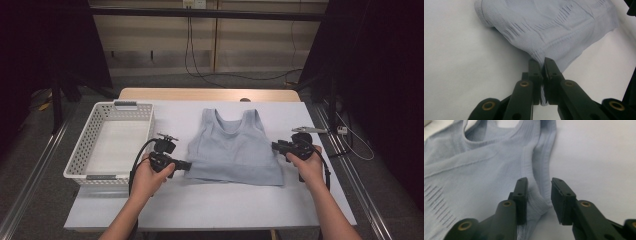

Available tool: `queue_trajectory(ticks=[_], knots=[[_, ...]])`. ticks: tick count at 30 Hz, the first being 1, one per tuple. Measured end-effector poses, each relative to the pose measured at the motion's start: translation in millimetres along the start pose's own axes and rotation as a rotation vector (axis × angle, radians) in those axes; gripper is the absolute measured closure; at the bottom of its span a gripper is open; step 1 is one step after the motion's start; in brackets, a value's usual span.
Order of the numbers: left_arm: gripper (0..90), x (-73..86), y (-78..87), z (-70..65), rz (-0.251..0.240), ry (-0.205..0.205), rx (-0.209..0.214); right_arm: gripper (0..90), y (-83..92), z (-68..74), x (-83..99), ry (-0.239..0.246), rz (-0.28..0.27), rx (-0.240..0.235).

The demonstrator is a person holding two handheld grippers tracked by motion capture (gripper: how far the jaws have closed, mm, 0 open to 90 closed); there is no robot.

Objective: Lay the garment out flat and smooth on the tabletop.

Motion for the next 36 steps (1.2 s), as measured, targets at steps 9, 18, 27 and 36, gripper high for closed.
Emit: queue_trajectory(ticks=[9,18,27,36], knots=[[85.5,1.4,-1.5,0.1,0.003,0.01,0.009,88.6,-10.6,1.3,5.3,0.076,0.088,0.023],[84.3,4.0,-3.9,1.2,0.022,0.013,0.005,82.4,-11.0,6.1,5.5,0.115,0.061,0.08],[52.2,1.6,-0.6,2.3,-0.004,0.019,-0.041,51.6,9.6,29.5,-0.1,0.165,-0.041,0.098],[24.4,-10.3,5.2,3.0,-0.099,0.006,-0.104,48.1,14.3,67.1,-7.5,0.155,-0.095,-0.072]])
Point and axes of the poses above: each handheld gripper's, and its own axes: y roughly backward along the jaws, x roughly out of its underside, z roughly to its left, the point moved 1 cm from there along -y, roughly forward along the jaws
